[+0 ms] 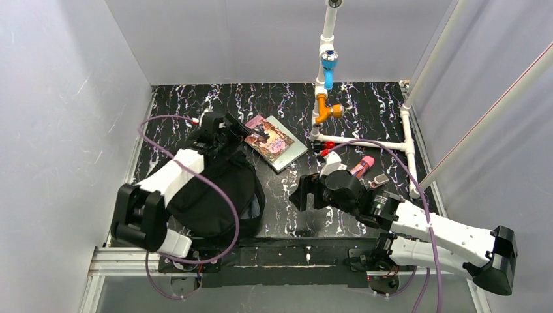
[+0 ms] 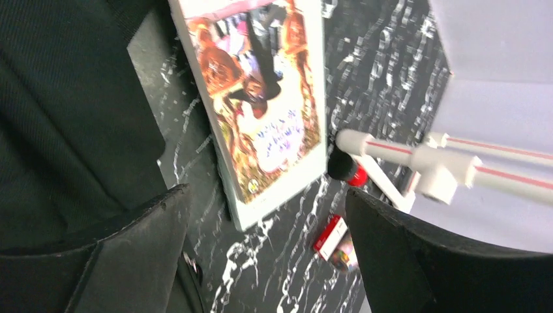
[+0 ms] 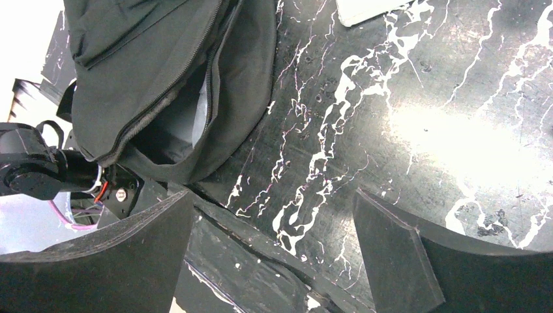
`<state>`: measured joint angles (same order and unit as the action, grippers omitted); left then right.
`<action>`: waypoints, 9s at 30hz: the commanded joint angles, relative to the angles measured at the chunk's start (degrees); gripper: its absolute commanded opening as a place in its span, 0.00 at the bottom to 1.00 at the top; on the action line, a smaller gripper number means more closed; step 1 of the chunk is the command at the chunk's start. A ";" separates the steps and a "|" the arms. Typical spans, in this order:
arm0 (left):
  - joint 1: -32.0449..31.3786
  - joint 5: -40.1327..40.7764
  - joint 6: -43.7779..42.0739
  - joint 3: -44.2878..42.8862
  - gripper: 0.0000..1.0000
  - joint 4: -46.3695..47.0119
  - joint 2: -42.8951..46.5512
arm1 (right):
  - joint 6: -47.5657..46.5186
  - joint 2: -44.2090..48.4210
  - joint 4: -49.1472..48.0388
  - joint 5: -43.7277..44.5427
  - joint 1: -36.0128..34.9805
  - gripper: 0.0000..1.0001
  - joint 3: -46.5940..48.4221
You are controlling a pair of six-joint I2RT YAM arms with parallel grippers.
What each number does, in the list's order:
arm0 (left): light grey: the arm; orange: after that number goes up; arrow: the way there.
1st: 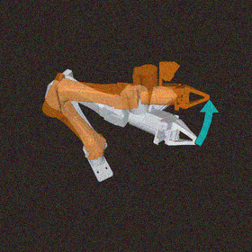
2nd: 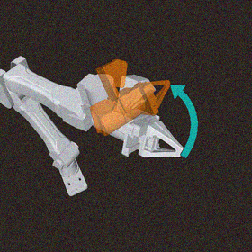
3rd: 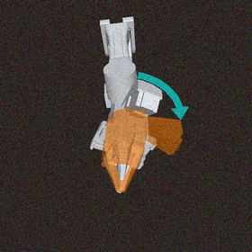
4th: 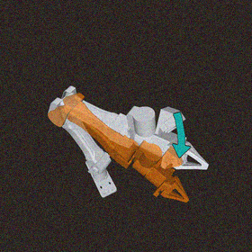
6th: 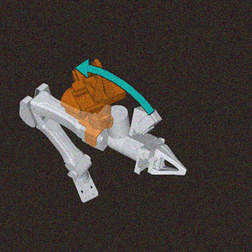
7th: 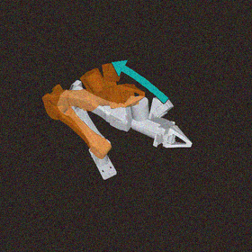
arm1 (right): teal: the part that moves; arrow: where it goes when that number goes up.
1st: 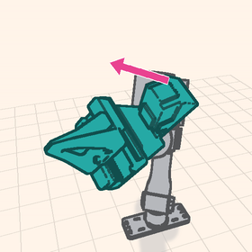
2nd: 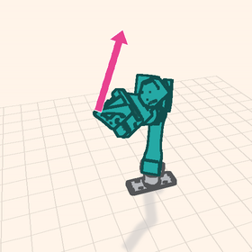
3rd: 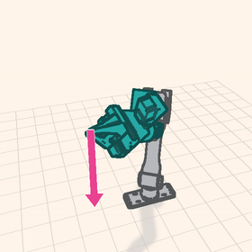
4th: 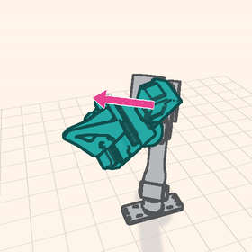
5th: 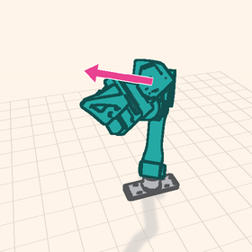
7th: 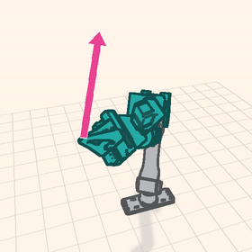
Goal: Pack the student bag
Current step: Pick up the book from the center of the board, then place the book in the student bag.
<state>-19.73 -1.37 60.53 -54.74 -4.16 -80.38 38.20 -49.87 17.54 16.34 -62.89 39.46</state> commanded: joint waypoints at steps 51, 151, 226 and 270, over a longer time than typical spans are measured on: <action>1.71 -2.44 17.30 15.59 0.00 28.95 2.33 | 26.45 1.34 -26.51 3.43 1.16 0.98 -9.86; -40.21 41.51 -43.51 -14.84 0.00 -59.77 -0.41 | 16.48 12.29 -7.93 -8.30 10.51 0.01 -15.87; -19.06 19.36 -33.28 -27.70 0.00 -53.51 15.02 | 14.30 -50.02 -32.60 -44.25 16.92 0.01 24.21; -17.10 4.83 -36.99 -30.93 0.00 -52.24 14.31 | 23.30 -58.43 -49.29 -15.14 0.84 0.67 21.65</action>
<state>-36.91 5.34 23.59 -85.12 -59.77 -69.19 66.35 -112.73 -32.25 6.94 -62.57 62.46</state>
